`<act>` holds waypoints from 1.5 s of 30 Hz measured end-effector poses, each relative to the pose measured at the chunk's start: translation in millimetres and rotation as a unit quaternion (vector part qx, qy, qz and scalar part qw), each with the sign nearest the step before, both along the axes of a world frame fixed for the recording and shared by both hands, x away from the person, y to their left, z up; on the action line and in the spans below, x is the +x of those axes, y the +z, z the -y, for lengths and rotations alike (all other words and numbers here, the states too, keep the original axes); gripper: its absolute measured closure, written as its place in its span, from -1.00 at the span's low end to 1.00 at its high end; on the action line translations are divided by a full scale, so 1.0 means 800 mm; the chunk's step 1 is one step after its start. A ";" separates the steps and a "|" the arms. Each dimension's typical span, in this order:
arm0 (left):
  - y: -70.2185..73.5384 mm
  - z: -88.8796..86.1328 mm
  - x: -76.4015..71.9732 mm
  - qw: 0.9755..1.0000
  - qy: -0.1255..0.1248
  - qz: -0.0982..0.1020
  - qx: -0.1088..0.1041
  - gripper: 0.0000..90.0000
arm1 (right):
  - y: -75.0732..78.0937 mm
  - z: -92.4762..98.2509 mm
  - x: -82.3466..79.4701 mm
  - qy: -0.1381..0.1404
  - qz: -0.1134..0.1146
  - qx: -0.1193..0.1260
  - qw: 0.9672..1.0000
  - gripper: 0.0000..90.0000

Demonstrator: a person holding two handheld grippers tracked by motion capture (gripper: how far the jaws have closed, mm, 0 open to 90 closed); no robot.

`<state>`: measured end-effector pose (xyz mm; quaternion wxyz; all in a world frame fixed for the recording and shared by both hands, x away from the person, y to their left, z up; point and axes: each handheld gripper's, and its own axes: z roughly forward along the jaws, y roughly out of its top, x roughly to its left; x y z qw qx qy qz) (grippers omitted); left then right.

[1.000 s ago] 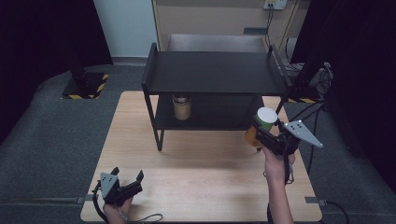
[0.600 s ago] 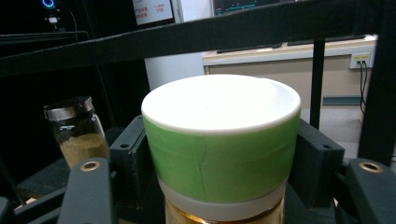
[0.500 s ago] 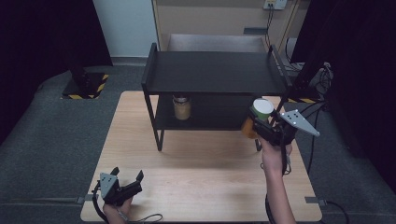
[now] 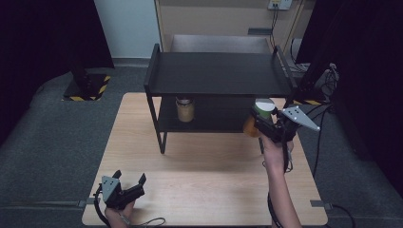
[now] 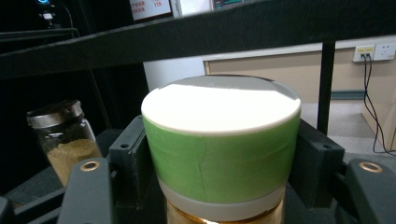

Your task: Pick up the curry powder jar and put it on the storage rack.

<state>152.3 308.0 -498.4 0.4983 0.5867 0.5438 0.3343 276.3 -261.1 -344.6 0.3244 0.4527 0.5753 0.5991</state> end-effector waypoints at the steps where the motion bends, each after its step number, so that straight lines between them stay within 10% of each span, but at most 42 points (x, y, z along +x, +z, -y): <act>1: 0.000 0.001 0.000 1.000 0.000 0.000 0.001 -1.00 | -0.001 0.000 0.002 0.000 -0.001 -0.001 1.000 -0.26; 45: 0.000 0.002 0.000 1.000 -0.004 0.002 0.008 -1.00 | -0.015 -0.033 0.042 -0.031 0.027 -0.013 0.999 -0.26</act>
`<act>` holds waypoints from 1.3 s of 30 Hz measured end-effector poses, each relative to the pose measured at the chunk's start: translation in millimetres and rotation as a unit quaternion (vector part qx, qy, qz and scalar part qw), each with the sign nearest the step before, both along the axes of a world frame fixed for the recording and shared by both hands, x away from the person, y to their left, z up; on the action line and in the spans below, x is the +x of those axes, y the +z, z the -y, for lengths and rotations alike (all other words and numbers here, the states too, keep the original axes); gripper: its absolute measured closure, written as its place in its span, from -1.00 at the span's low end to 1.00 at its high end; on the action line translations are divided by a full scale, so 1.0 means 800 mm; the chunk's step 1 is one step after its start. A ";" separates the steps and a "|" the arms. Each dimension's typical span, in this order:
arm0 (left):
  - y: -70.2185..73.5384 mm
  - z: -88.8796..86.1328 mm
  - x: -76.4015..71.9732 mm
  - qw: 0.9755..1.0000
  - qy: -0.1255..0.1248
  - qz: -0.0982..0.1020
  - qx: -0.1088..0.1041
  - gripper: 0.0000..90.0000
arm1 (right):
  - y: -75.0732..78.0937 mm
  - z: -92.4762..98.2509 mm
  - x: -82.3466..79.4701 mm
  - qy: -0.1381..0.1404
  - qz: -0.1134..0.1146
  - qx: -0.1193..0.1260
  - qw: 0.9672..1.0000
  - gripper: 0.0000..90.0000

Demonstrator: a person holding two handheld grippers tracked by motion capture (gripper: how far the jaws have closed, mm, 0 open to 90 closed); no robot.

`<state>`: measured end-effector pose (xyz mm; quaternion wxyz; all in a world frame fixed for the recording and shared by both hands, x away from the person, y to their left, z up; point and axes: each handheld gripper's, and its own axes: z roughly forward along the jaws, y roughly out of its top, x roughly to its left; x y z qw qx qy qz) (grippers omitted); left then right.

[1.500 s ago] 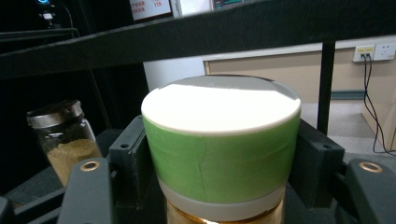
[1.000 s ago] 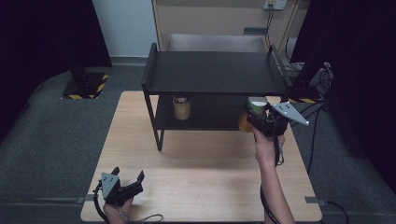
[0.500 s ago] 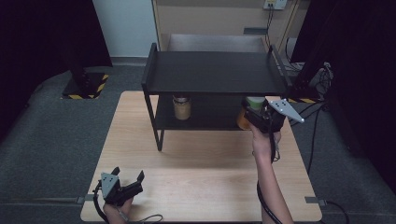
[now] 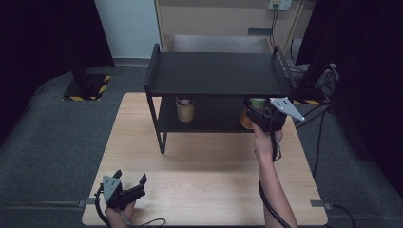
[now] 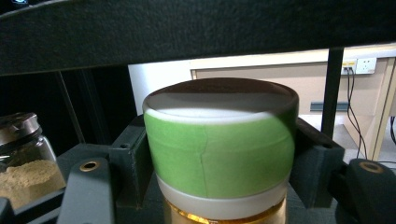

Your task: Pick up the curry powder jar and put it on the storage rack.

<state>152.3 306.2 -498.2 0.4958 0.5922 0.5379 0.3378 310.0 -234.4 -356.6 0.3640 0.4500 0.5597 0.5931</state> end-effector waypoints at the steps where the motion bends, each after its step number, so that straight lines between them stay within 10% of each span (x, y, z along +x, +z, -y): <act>1: 0.000 0.000 0.000 1.000 0.000 0.000 0.000 -1.00 | 0.000 0.000 0.001 0.000 0.001 -0.001 1.000 -0.26; 39: 0.001 -0.001 0.002 1.000 -0.003 -0.004 -0.001 -1.00 | -0.013 -0.013 0.014 -0.007 0.023 -0.002 1.000 -0.49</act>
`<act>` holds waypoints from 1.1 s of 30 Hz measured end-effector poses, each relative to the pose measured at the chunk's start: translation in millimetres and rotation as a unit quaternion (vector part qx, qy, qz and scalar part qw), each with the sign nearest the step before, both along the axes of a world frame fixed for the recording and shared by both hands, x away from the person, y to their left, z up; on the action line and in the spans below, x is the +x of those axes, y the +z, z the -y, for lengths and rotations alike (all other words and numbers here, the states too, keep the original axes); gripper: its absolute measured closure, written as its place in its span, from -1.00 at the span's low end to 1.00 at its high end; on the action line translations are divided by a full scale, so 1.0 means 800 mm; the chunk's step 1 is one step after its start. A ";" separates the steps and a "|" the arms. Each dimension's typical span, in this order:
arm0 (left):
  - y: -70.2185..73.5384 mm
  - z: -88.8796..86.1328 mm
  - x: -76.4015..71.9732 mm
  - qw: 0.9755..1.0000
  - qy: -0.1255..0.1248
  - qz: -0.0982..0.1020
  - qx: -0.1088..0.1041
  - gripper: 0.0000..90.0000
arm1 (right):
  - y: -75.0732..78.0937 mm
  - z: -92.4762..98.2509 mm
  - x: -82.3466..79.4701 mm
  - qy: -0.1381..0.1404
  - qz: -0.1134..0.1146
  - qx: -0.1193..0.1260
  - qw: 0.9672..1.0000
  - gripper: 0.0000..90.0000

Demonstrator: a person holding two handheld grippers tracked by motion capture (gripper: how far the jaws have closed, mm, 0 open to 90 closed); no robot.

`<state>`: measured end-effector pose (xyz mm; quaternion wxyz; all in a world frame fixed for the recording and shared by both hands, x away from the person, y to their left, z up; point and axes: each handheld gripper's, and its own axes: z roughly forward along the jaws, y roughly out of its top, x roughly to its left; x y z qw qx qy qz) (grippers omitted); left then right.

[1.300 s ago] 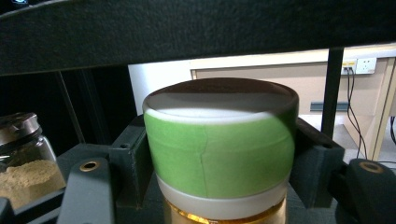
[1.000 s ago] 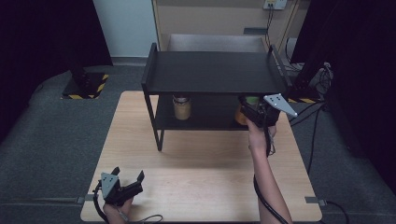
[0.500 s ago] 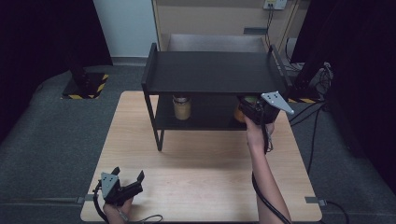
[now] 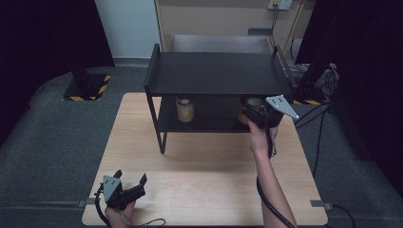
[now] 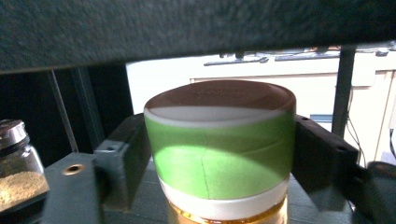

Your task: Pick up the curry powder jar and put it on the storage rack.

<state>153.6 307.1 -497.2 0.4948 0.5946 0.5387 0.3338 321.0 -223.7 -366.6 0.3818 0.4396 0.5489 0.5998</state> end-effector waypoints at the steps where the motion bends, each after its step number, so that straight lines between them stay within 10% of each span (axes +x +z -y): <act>1: 0.000 0.000 0.000 1.000 0.000 0.000 0.000 -1.00 | 0.000 -0.002 -0.002 -0.003 0.000 -0.001 1.000 -0.53; 11: 0.000 0.000 0.000 1.000 -0.001 0.000 0.001 -1.00 | -0.002 -0.015 -0.010 -0.014 0.009 -0.019 1.000 -0.98; 33: -0.001 0.000 0.000 1.000 -0.002 0.002 0.002 -1.00 | -0.024 -0.010 -0.045 -0.004 0.038 -0.035 0.999 -0.98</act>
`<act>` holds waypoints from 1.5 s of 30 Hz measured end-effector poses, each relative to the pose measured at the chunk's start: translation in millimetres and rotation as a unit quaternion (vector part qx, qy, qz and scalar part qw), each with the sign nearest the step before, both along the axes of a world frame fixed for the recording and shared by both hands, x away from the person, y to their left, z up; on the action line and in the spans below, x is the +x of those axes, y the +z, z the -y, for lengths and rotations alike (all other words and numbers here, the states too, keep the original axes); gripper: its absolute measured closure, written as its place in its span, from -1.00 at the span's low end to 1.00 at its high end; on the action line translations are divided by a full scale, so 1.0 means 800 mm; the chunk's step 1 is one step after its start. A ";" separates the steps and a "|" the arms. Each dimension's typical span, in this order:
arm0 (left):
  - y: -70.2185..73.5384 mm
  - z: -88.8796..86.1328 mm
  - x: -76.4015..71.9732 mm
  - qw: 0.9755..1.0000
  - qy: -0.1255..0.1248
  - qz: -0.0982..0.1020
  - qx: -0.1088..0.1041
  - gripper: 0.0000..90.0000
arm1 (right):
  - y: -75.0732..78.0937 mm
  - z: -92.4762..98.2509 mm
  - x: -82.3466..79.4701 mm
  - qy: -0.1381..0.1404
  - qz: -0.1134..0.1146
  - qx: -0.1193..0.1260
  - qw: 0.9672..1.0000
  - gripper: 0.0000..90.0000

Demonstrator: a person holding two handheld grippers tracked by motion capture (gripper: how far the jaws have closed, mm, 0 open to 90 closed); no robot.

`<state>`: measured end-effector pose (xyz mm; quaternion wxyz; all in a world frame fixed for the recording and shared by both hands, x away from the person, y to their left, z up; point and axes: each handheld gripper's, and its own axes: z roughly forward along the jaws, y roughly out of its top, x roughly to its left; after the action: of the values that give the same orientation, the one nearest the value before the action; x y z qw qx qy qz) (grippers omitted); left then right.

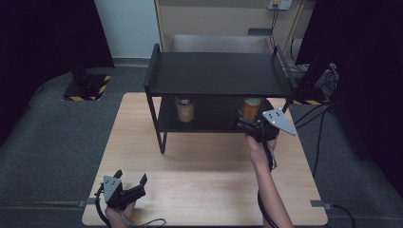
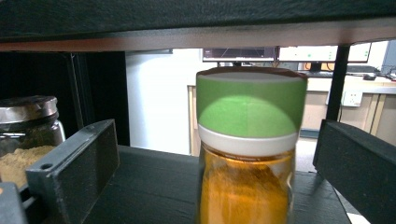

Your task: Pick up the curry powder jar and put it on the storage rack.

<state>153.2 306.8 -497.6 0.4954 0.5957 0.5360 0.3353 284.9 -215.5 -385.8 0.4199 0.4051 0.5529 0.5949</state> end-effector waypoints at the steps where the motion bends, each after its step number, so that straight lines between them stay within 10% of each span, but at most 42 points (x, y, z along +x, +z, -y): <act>1: 0.000 0.000 0.000 1.000 0.000 0.000 0.000 -1.00 | -0.001 0.002 -0.002 0.002 0.001 0.002 1.000 -0.98; 30: 0.001 0.000 0.001 1.000 -0.002 -0.003 0.000 -1.00 | -0.069 0.066 -0.058 0.015 -0.026 0.002 1.000 -0.98; 45: 0.000 0.003 -0.001 1.000 -0.007 0.004 0.011 -1.00 | -0.119 0.089 -0.093 -0.030 -0.059 0.001 0.998 -0.98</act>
<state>152.3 304.5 -497.7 0.4934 0.6032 0.5263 0.3403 210.2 -286.5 -481.2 0.4034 0.4567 0.5637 0.5576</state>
